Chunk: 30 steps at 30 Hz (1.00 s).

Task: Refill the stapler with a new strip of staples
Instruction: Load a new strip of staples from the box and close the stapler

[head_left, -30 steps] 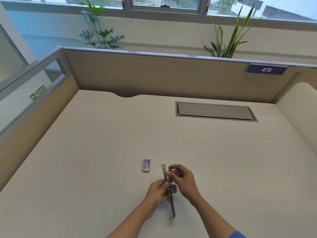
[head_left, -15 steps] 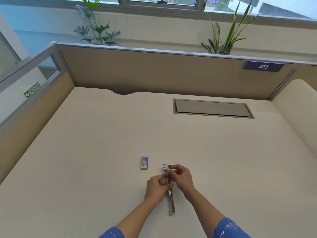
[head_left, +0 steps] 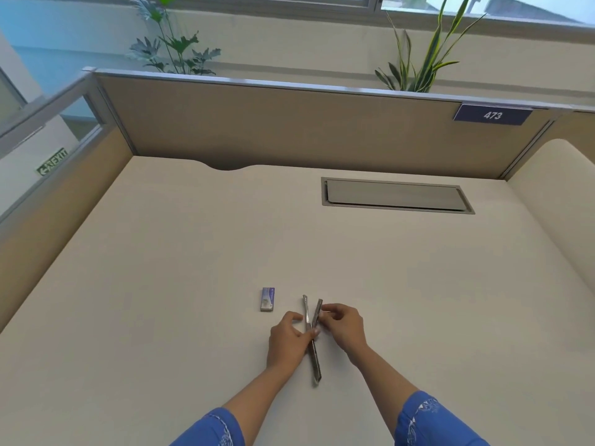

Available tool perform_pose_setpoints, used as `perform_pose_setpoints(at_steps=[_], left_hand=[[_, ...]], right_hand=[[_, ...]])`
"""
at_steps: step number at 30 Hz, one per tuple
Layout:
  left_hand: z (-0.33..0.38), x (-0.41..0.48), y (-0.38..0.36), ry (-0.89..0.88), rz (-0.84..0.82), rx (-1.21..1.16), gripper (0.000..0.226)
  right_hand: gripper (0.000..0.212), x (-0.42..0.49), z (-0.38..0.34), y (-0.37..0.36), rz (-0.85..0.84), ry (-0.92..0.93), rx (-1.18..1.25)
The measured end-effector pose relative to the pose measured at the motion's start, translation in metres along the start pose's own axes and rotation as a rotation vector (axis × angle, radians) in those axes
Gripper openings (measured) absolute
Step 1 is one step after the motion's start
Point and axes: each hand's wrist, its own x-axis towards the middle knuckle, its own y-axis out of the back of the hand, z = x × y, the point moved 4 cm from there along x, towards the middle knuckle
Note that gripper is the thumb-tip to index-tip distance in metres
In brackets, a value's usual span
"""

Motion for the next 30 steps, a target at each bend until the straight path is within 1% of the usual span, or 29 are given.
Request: perform_pose_setpoints(at_steps=[4, 9, 14, 19, 24, 27, 30], left_hand=[[-0.002, -0.001, -0.002, 0.022, -0.012, -0.039, 0.036], [-0.002, 0.0, -0.001, 0.026, -0.02, -0.043, 0.031], [-0.001, 0.003, 0.0, 0.049, 0.015, -0.042, 0.035], [-0.003, 0.006, 0.001, 0.122, 0.081, -0.077, 0.038], [-0.003, 0.006, -0.003, 0.173, 0.09, -0.094, 0.038], [-0.005, 0.006, -0.003, 0.174, 0.091, -0.091, 0.038], [-0.007, 0.005, -0.003, 0.181, 0.092, -0.107, 0.035]], right_hand=[[0.024, -0.003, 0.001, -0.002, -0.027, 0.03, -0.051], [0.032, -0.009, -0.002, -0.007, -0.074, 0.12, -0.149], [0.035, -0.012, -0.002, -0.011, -0.126, 0.178, -0.249], [0.032, -0.009, -0.004, -0.013, -0.167, 0.22, -0.342], [0.023, -0.006, -0.003, -0.015, -0.145, 0.262, -0.421], [0.017, -0.004, -0.003, -0.014, -0.116, 0.242, -0.387], [0.011, -0.006, -0.002, -0.009, -0.043, 0.205, -0.272]])
